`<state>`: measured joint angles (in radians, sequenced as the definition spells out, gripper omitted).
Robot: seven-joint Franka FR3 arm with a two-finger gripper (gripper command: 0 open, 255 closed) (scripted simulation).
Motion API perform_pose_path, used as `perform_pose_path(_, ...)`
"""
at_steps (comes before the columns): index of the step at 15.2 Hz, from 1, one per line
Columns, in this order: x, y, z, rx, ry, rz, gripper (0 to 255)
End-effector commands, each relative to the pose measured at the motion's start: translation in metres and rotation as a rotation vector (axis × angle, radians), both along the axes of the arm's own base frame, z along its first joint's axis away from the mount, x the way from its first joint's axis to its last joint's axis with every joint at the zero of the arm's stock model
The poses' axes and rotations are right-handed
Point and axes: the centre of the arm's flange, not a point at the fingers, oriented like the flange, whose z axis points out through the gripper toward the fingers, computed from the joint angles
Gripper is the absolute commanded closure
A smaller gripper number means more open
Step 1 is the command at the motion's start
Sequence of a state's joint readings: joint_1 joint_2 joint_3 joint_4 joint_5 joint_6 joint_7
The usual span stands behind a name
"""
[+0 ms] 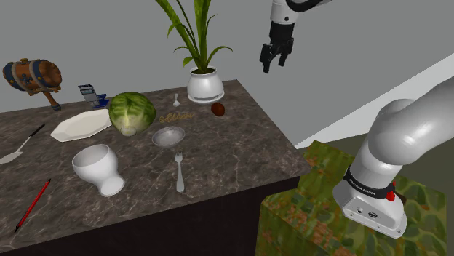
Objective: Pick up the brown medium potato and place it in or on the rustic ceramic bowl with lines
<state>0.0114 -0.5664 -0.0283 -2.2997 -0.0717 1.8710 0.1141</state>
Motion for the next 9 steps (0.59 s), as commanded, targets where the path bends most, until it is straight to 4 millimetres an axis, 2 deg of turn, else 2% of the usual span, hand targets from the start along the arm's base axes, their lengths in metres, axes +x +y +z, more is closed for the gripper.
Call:
perform_pose_path(1, 0.021, 0.006, -0.014, -0.003, 0.001, 0.001, 0)
perform_pose_path(9, 0.105, 0.033, -0.076, -0.015, 0.012, 0.007, 0)
